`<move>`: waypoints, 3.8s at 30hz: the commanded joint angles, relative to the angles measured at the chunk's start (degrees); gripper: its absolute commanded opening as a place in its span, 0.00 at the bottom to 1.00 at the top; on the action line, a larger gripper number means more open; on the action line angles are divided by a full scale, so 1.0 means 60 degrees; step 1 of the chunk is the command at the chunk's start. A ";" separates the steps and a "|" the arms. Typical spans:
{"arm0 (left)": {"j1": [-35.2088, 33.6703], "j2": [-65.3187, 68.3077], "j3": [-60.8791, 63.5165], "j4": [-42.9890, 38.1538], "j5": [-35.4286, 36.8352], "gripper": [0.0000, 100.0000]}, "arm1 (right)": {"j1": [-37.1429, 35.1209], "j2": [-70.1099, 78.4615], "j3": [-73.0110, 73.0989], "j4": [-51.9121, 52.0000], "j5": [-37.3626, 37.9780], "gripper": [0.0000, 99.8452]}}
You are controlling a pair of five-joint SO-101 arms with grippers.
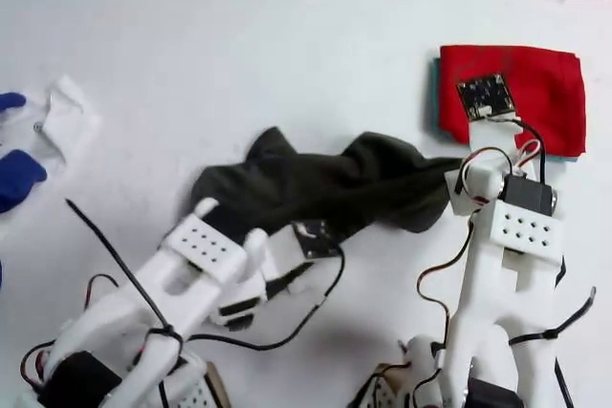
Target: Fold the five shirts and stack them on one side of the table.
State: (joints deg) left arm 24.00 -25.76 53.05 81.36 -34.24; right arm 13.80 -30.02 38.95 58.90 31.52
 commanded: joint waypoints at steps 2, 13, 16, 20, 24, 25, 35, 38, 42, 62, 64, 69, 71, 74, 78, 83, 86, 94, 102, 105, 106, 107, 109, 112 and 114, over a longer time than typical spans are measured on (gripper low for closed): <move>-0.0322 -0.0059 -0.0007 -0.0498 0.0073 0.20 | -0.0066 -0.0271 -0.0059 -0.0154 0.0000 0.02; -0.0542 -0.0044 0.1897 -0.2637 -0.0718 0.20 | -0.0066 -0.0271 -0.0073 -0.0168 0.0015 0.02; -0.0967 -0.0044 0.1941 -0.3267 -0.0703 0.21 | -0.0066 -0.0271 -0.0073 -0.0168 0.0015 0.02; -0.1201 -0.0029 0.1956 -0.3414 -0.0703 0.21 | -0.0066 -0.0315 -0.0073 -0.0139 0.0015 0.02; -0.1172 -0.0029 0.1897 -0.3678 -0.0542 0.21 | -0.0066 -0.0344 -0.0073 -0.0139 0.0015 0.02; -0.1187 -0.0015 0.1897 -0.3868 -0.0322 0.21 | -0.0066 -0.0344 -0.0073 -0.0139 0.0015 0.02; -0.1201 0.2711 0.0168 -0.3399 -0.0044 0.20 | -0.0066 -0.0344 -0.0073 -0.0125 0.0015 0.02; -0.1216 0.3326 -0.0227 -0.3311 -0.0044 0.20 | -0.0066 -0.0344 -0.0073 -0.0125 0.0015 0.02; -0.1187 0.4029 -0.0901 -0.3004 -0.0117 0.15 | -0.0066 -0.0315 -0.0073 -0.0125 0.0015 0.02; -0.1216 0.1919 -0.2117 -0.0703 -0.0117 0.03 | -0.0066 -0.0286 -0.0073 -0.0125 0.0015 0.02; -0.1216 0.1377 -0.2117 -0.0425 -0.0117 0.03 | -0.0066 -0.0359 -0.0073 -0.0125 0.0015 0.02; -0.2095 0.0117 -0.2117 0.0073 -0.0117 0.03 | -0.0359 -0.0359 -0.0132 0.0505 0.0000 0.02; -0.2945 -0.0220 -0.2117 0.0220 -0.0132 0.03 | -0.0652 -0.0300 -0.0117 0.1106 0.0000 0.02; -0.4410 -0.0498 -0.2117 0.0381 -0.0601 0.03 | -0.1004 -0.0359 -0.0088 0.1868 0.0059 0.02; -0.6051 -0.0513 -0.2117 0.0484 -0.1392 0.03 | -0.1458 -0.0344 -0.0029 0.2103 0.0161 0.02; -0.6652 -0.0513 -0.2029 0.0454 -0.1451 0.03 | -0.2029 -0.0359 0.0586 0.2322 0.0938 0.02; -0.6593 -0.0513 -0.2044 0.0454 -0.1451 0.03 | -0.2117 -0.0359 0.0674 0.2821 0.1509 0.02; -0.6579 -0.0513 -0.2088 0.0381 -0.1451 0.03 | -0.2073 -0.1560 0.0454 0.4872 0.3502 0.02; -0.6579 -0.0513 -0.2044 0.0381 -0.1421 0.03 | -0.1985 -0.3890 0.0220 0.4857 0.1788 0.16; -0.6579 -0.0513 -0.2044 0.0381 -0.1407 0.03 | -0.2117 -0.4769 0.0190 0.4769 0.1231 0.29; -0.6579 -0.0513 -0.2044 0.0381 -0.1407 0.03 | -0.2264 -0.5048 0.0190 0.4711 0.1216 0.31; -0.6579 -0.0513 -0.2044 0.0381 -0.1407 0.03 | -0.2381 -0.5253 0.0190 0.4696 0.1216 0.31; -0.6579 -0.0513 -0.2044 0.0381 -0.1407 0.03 | -0.2601 -0.5546 0.0249 0.4593 0.1216 0.29; -0.6579 -0.0513 -0.2073 0.0381 -0.1407 0.03 | -0.2923 -0.5267 0.0938 0.3553 0.0923 0.26; -0.6579 -0.0513 -0.2088 0.0381 -0.1407 0.03 | -0.3201 -0.4608 0.1758 0.2366 0.0454 0.24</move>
State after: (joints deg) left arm -15.03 -27.43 42.24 83.65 -42.42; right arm -3.60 -60.97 45.89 81.32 37.05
